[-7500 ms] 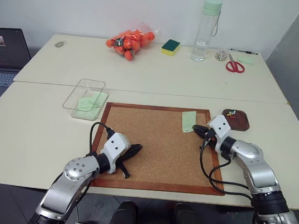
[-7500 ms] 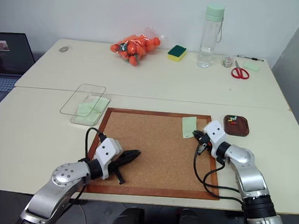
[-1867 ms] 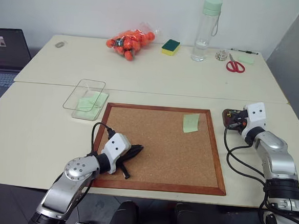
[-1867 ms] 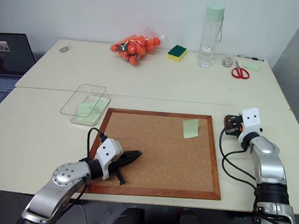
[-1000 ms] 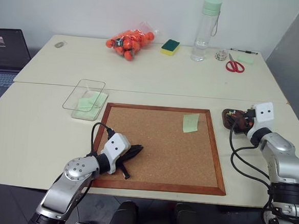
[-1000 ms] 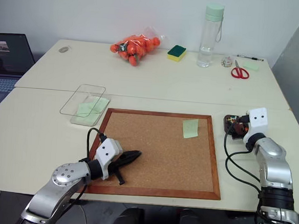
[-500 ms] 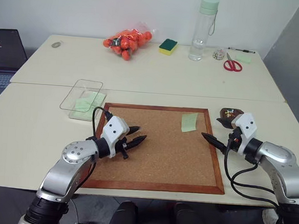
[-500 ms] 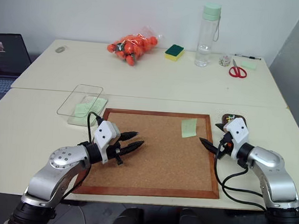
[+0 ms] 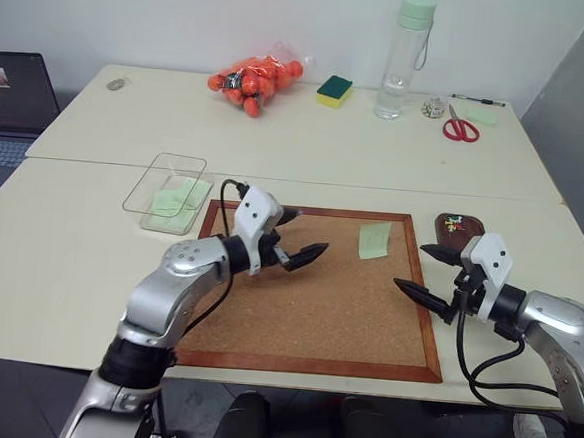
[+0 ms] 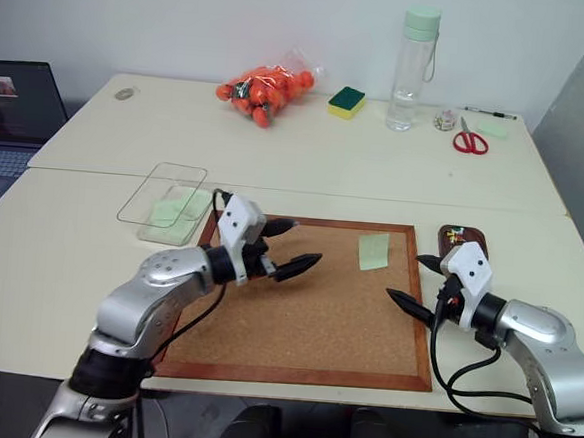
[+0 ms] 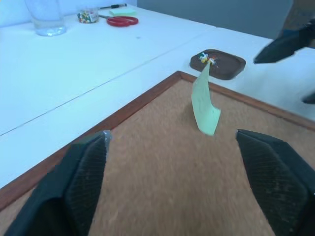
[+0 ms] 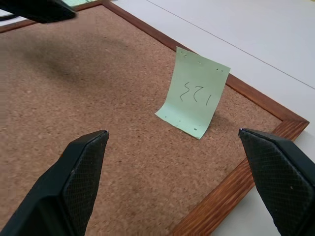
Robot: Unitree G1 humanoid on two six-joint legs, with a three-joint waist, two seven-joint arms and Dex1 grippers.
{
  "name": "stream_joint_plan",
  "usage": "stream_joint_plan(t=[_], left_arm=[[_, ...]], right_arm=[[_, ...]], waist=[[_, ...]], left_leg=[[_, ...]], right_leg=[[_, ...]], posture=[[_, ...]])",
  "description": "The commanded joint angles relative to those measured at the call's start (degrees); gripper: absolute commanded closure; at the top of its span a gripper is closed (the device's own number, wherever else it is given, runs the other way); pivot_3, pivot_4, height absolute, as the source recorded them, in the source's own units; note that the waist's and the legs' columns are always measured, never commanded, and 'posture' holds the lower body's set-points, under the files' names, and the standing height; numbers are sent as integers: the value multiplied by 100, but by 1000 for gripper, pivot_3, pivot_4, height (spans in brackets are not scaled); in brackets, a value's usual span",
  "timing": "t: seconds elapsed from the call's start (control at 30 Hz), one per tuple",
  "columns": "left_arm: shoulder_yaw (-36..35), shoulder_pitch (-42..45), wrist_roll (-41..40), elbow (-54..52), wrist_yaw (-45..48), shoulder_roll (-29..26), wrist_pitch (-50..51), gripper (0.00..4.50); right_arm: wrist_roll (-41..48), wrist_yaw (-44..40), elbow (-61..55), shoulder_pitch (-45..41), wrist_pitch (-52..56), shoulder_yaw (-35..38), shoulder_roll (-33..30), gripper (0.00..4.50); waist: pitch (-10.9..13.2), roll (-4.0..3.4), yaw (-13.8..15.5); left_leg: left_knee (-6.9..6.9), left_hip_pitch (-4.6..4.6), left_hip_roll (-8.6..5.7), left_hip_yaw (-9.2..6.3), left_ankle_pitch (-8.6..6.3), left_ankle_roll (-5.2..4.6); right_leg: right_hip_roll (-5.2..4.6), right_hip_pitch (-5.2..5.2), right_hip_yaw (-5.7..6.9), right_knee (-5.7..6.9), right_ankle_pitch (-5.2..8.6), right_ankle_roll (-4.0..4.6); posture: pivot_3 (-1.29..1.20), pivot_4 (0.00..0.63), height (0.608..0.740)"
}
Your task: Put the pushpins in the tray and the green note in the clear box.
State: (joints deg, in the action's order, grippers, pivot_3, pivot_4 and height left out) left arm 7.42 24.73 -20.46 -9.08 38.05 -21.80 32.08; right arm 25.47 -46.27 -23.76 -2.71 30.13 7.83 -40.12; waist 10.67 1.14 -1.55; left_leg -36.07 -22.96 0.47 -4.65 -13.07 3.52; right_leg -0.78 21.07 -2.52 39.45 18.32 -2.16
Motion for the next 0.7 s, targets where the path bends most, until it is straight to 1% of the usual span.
stream_joint_plan(t=[0.03,0.13,0.27,0.4,0.6,0.7], left_arm=[[97,704,123,850,-14,346,-110,29],[173,1096,177,1484,161,534,-169,29],[378,1415,355,2068,517,632,-428,29],[561,1541,586,2289,873,606,-914,29],[607,1588,854,2569,962,681,-1419,29],[778,1718,1035,2902,899,983,-1596,29]], right_arm=[[159,-4,-312,99,-18,183,-47,0],[160,44,-374,186,-54,196,-18,0],[136,81,-459,299,-100,227,-2,0],[134,120,-524,382,-114,268,-5,0],[136,190,-571,460,-119,280,10,0],[137,232,-594,417,-82,243,18,0]], waist=[[1,2,-13],[1,2,-10],[1,2,-32],[1,2,-25],[1,2,-24],[1,2,-15]], left_leg=[[0,0,-1,1,0,0],[0,0,-1,-1,0,0],[3,-1,1,4,0,0],[3,-4,0,3,0,1],[2,-4,1,3,0,1],[1,-4,0,2,0,1]], right_leg=[[1,1,-1,-1,0,0],[5,1,2,0,0,0],[7,6,-4,0,-5,8],[6,6,-3,-4,-13,22],[6,5,-3,-3,-13,21],[6,4,-2,-3,-13,21]], posture=[[0,150,740],[0,150,740],[0,150,740],[0,150,740],[0,150,740],[0,150,740]])
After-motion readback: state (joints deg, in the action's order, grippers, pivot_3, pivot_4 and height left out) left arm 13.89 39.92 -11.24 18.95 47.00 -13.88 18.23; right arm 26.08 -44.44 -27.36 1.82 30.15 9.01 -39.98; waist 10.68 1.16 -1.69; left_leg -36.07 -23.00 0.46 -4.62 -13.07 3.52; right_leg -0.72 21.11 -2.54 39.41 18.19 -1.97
